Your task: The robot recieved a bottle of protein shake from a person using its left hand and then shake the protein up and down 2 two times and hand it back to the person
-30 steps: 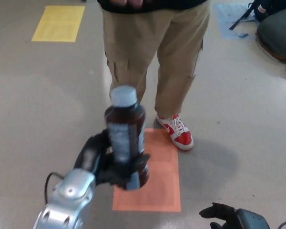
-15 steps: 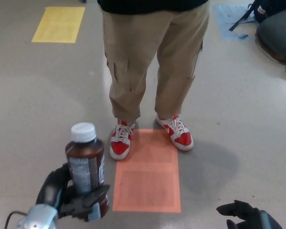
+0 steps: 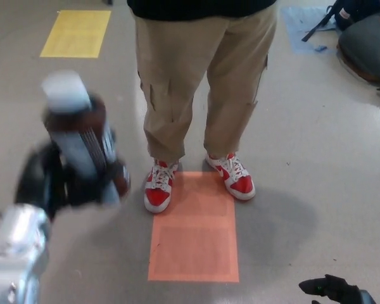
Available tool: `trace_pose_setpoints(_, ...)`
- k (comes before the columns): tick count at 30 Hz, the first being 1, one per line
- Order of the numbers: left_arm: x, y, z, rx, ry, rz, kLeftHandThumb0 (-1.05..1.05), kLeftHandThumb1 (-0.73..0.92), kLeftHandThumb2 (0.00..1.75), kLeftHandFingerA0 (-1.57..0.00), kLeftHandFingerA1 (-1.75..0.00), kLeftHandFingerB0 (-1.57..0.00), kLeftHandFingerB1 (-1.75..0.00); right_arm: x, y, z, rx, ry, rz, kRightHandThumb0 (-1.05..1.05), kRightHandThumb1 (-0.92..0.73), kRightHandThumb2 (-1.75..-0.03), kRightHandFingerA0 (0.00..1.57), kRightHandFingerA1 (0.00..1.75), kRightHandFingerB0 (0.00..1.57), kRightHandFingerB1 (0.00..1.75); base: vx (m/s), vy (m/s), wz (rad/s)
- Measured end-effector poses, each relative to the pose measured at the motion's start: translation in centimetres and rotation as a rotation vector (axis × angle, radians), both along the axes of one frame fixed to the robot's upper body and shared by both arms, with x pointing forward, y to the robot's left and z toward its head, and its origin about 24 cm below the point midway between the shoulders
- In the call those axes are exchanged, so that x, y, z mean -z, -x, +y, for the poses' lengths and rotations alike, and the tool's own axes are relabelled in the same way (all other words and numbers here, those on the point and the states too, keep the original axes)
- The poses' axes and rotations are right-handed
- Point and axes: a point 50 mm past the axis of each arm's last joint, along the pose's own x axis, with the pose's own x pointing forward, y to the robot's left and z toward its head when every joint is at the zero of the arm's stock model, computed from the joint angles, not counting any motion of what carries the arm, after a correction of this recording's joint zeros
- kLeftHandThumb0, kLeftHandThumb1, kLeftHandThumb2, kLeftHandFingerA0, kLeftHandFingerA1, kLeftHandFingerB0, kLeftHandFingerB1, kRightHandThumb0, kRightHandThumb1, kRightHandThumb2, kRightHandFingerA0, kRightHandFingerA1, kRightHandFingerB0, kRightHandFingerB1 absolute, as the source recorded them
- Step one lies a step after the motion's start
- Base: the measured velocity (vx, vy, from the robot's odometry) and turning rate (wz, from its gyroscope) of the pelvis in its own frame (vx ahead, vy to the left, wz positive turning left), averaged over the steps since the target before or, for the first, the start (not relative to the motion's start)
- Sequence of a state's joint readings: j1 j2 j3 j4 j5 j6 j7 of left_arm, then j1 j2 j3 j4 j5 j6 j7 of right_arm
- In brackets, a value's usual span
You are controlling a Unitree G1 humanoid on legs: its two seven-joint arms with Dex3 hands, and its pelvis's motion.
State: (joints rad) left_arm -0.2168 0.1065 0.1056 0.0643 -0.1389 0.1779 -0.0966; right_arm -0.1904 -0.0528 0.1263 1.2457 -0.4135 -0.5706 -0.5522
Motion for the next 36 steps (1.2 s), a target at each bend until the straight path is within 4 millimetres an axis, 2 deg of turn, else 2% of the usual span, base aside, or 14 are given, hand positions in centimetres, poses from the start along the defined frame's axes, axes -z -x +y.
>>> trace_pose_setpoints(2,1.7,0.2,0.0,0.006,0.001,0.063,-0.15,0.79,0.72,-0.93,-1.32,-0.72,-1.06,0.1,0.1,0.1,-0.002,-0.005,0.003,-0.14,-0.74,-0.64,0.91,0.53,0.86,0.52,0.0,0.0,0.0)
trace_pose_setpoints(5,7.4,2.3,-0.1,0.015,-0.004,0.29,-0.24,0.8,0.71,-0.89,-1.45,-0.7,-1.08,0.1,0.1,0.3,-0.004,-0.012,0.006,-0.14,-0.73,-0.64,0.92,0.53,0.86,0.53,0.0,0.0,0.0)
trace_pose_setpoints(7,10.0,3.7,-0.2,0.027,-0.01,0.396,-0.2,0.85,0.65,-0.94,-1.37,-0.72,-0.93,0.1,0.0,0.3,0.0,-0.022,0.006,-0.13,-0.72,-0.65,0.9,0.54,0.85,0.53,0.0,0.0,0.0)
trace_pose_setpoints(9,10.2,3.9,-0.2,0.037,-0.005,0.409,-0.2,0.84,0.64,-0.82,-1.39,-0.71,-0.98,0.0,0.0,0.2,0.007,-0.031,0.005,-0.14,-0.73,-0.63,0.91,0.54,0.86,0.53,0.0,0.0,0.11)
trace_pose_setpoints(11,8.1,2.7,0.0,0.039,0.011,0.33,-0.12,0.86,0.67,-0.74,-1.45,-0.7,-0.97,0.0,0.0,0.2,0.01,-0.039,0.001,-0.14,-0.74,-0.63,0.93,0.55,0.86,0.53,0.0,0.0,0.0)
trace_pose_setpoints(12,7.0,2.0,0.0,0.038,0.018,0.287,-0.12,0.85,0.68,-0.85,-1.36,-0.78,-0.9,0.0,-0.1,0.2,0.009,-0.04,0.001,-0.15,-0.75,-0.63,0.92,0.55,0.86,0.53,0.0,0.0,0.0)
trace_pose_setpoints(15,0.7,-0.7,-0.1,0.047,0.039,0.059,-0.1,0.86,0.65,-0.82,-1.35,-0.75,-0.95,0.0,-0.1,0.2,0.008,-0.042,0.0,-0.13,-0.73,-0.64,0.93,0.54,0.87,0.54,0.0,0.0,0.0)
trace_pose_setpoints(19,-4.4,-1.1,-0.9,0.085,0.086,-0.134,-0.16,0.78,0.67,-0.96,-1.38,-0.78,-0.95,0.0,0.0,0.3,0.004,-0.043,0.001,-0.14,-0.73,-0.66,0.93,0.56,0.87,0.55,0.0,0.0,0.0)
trace_pose_setpoints(20,-4.0,-1.0,-0.9,0.089,0.09,-0.122,-0.19,0.77,0.71,-0.98,-1.33,-0.79,-0.97,0.0,0.0,0.3,0.002,-0.043,0.001,-0.14,-0.74,-0.65,0.93,0.55,0.87,0.54,0.0,0.0,0.0)
trace_pose_setpoints(24,1.8,0.0,-1.6,0.103,0.088,0.098,-0.2,0.76,0.69,-0.98,-1.28,-0.8,-1.01,-0.1,-0.1,0.4,-0.004,-0.046,-0.004,-0.13,-0.73,-0.66,0.92,0.55,0.87,0.54,0.0,0.0,0.0)
trace_pose_setpoints(27,8.4,2.7,-2.4,0.127,0.034,0.362,-0.26,0.82,0.65,-0.94,-1.38,-0.76,-0.95,-0.1,-0.2,0.5,-0.005,-0.048,-0.005,-0.16,-0.75,-0.63,0.91,0.52,0.85,0.52,0.0,0.0,0.0)
trace_pose_setpoints(29,9.3,3.3,-2.7,0.144,0.02,0.406,-0.24,0.8,0.65,-0.93,-1.33,-0.76,-0.96,-0.2,-0.3,0.4,-0.001,-0.05,-0.011,-0.15,-0.75,-0.62,0.92,0.54,0.86,0.53,-0.01,0.007,0.07)
trace_pose_setpoints(32,4.8,0.8,-2.5,0.143,0.024,0.233,-0.18,0.8,0.69,-0.8,-1.48,-0.72,-0.98,-0.3,-0.5,0.4,-0.002,-0.055,-0.016,-0.15,-0.74,-0.62,0.92,0.54,0.85,0.53,0.0,0.0,0.0)
trace_pose_setpoints(36,-3.2,-1.9,-2.5,0.144,0.047,-0.046,-0.11,0.79,0.71,-0.86,-1.36,-0.74,-0.9,-0.3,-0.5,0.4,-0.004,-0.056,-0.017,-0.17,-0.75,-0.62,0.93,0.53,0.86,0.53,0.0,0.0,0.0)
